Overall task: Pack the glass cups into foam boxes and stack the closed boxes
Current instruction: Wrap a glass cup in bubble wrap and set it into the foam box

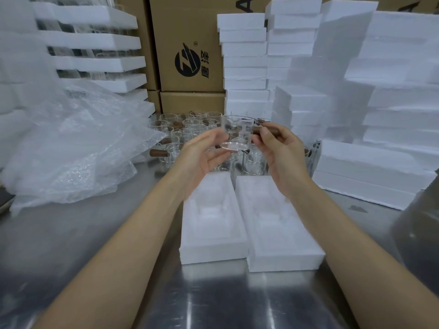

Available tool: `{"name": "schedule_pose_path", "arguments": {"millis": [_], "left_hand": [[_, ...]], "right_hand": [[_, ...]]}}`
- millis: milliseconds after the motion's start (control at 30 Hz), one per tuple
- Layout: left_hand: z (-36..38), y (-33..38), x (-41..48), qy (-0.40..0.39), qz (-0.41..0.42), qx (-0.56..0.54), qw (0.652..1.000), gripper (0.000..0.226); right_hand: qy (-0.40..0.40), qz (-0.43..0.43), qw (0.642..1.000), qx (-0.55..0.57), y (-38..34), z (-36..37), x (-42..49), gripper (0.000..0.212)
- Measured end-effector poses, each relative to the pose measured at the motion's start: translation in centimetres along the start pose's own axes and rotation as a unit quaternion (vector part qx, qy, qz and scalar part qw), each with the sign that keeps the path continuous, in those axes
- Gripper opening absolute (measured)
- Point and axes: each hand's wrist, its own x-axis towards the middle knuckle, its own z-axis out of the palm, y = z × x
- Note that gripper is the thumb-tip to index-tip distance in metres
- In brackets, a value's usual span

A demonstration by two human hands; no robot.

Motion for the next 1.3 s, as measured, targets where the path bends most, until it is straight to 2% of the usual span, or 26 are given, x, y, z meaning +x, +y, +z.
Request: {"name": "schedule_pose_path", "arguments": {"millis": [33, 67, 100, 133, 167, 200, 233, 267, 367, 433, 567, 667, 700, 767, 833, 867, 933, 1000, 1100, 1233, 1300], "left_hand": [[-0.3, 0.6, -0.2, 0.025, 0.031, 0.050, 0.998, 0.030], [-0.9, 1.2, -0.3, 0.085, 0.086, 0.143, 0.982, 0.027], [-1.9, 1.8, -0.5, 0.175, 0.165, 0.269, 0.933, 0.027], [-3.1, 2.3, -0.7, 0.277, 0.241, 0.396, 0.842, 0.030], [-4.6, 3.0, -0.8, 0.370, 0.288, 0.494, 0.733, 0.033], [-6.1, 3.5, -0.9, 0.437, 0.298, 0.550, 0.646, 0.037], [-7.8, 3.9, -0.9, 0.479, 0.278, 0.580, 0.598, 0.039], [-9.4, 4.1, -0.9, 0.503, 0.234, 0.594, 0.583, 0.043], [-12.8, 4.1, -1.3, 0.543, 0.084, 0.577, 0.605, 0.046], [-14.1, 3.8, -1.3, 0.554, 0.040, 0.565, 0.610, 0.038], [-14.3, 3.6, -1.2, 0.556, 0.053, 0.554, 0.617, 0.027], [-12.4, 4.1, -1.2, 0.562, 0.126, 0.571, 0.585, 0.023], [-11.4, 4.3, -1.1, 0.547, 0.178, 0.574, 0.583, 0.022], [-8.8, 4.5, -1.0, 0.461, 0.319, 0.583, 0.589, 0.020], [-6.1, 4.1, -0.8, 0.312, 0.441, 0.590, 0.599, 0.013], [-5.0, 3.7, -0.7, 0.230, 0.465, 0.598, 0.611, 0.009], [-3.5, 2.6, -0.6, 0.101, 0.427, 0.629, 0.642, 0.005], [-3.2, 1.1, -0.4, 0.051, 0.364, 0.660, 0.655, 0.003], [-3.7, -0.1, -0.1, 0.050, 0.310, 0.672, 0.670, 0.009], [-3.9, 0.1, 0.2, 0.034, 0.283, 0.593, 0.753, 0.010], [-3.8, 0.0, 0.1, 0.037, 0.284, 0.569, 0.771, 0.021]], "right_hand": [[0.004, 0.016, 0.999, 0.032, -0.1, 0.0, 0.0, 0.010], [0.003, 0.030, 0.998, 0.051, -0.1, 0.1, 0.0, 0.010], [-0.001, 0.040, 0.998, 0.054, 0.0, 0.1, -0.1, 0.009], [-0.008, 0.049, 0.998, 0.044, 0.2, 0.2, -0.2, 0.009], [-0.016, 0.057, 0.998, 0.029, 0.3, 0.3, -0.3, 0.009], [-0.024, 0.065, 0.998, 0.012, 0.5, 0.4, -0.4, 0.009], [-0.028, 0.072, 0.997, -0.001, 0.6, 0.5, -0.5, 0.009], [-0.032, 0.077, 0.996, -0.011, 0.7, 0.5, -0.5, 0.009], [-0.048, 0.083, 0.995, -0.023, 0.7, 0.7, -0.5, 0.010], [-0.053, 0.088, 0.994, -0.022, 0.8, 0.7, -0.5, 0.012], [-0.061, 0.100, 0.992, -0.041, 0.8, 0.6, -0.6, 0.011], [-0.052, 0.104, 0.992, -0.044, 0.6, 0.7, -0.6, 0.011], [-0.048, 0.104, 0.992, -0.045, 0.6, 0.8, -0.6, 0.010], [-0.041, 0.101, 0.993, -0.044, 0.5, 0.9, -0.6, 0.010], [-0.034, 0.093, 0.994, -0.035, 0.4, 0.8, -0.7, 0.009], [-0.027, 0.089, 0.995, -0.030, 0.4, 0.8, -0.6, 0.010], [-0.001, 0.085, 0.996, -0.013, 0.2, 0.6, -0.5, 0.010], [0.029, 0.086, 0.996, 0.010, 0.0, 0.4, -0.4, 0.009], [0.072, 0.084, 0.994, 0.016, -0.1, 0.1, -0.1, 0.008], [0.106, 0.063, 0.992, 0.000, -0.3, 0.0, 0.1, 0.006], [0.111, 0.049, 0.992, -0.034, -0.5, -0.1, 0.1, 0.005]]}}
